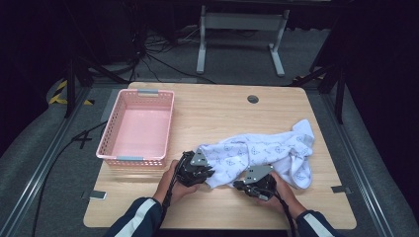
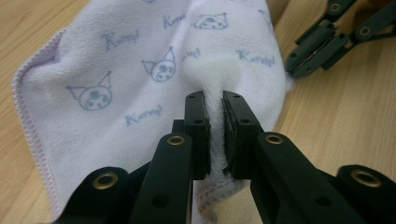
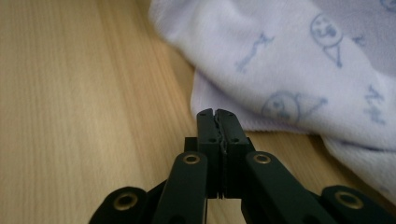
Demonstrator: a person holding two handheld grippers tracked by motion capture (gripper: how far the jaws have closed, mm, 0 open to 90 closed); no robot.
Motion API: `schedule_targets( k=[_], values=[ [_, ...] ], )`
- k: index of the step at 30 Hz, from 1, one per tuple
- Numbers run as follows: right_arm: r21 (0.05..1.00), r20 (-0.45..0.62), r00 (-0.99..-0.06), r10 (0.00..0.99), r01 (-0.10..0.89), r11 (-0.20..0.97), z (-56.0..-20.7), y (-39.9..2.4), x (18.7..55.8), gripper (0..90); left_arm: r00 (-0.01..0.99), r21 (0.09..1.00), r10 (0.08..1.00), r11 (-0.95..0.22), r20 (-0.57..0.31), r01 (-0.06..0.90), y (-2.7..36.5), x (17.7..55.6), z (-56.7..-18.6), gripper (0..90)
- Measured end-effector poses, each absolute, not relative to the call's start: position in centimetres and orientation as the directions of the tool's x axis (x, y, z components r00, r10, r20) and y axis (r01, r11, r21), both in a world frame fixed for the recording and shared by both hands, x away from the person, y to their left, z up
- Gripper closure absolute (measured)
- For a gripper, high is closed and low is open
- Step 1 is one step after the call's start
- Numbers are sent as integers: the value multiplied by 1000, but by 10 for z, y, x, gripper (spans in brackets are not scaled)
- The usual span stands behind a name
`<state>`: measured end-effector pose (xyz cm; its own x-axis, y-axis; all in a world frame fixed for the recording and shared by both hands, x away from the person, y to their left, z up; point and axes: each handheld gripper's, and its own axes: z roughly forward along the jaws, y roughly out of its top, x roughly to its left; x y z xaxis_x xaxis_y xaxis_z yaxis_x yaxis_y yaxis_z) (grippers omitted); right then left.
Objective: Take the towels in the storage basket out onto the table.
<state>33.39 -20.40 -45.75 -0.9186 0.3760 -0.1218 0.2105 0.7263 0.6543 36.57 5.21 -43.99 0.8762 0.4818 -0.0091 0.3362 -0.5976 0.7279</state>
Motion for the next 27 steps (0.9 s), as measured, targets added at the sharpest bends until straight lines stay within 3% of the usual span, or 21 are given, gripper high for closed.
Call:
schedule_targets(
  k=[3,7,9,13,27],
  values=[
    [644,-111,-928,355,205,737,-452,-215,329,898,873,726,488,-605,14,327,56,365,-435,815],
    [690,-104,-913,395,220,690,-442,-233,322,874,877,749,478,-561,-55,353,61,362,-431,816],
    [726,-105,-905,412,213,654,-441,-230,322,676,883,749,468,-575,-29,329,59,358,-425,815],
    [725,-97,-920,380,196,661,-446,-217,324,626,879,751,477,-576,-11,322,58,358,-425,806],
    [706,-153,-938,311,117,699,-458,-183,333,562,874,741,485,-578,-26,342,58,365,-430,799]
  ],
)
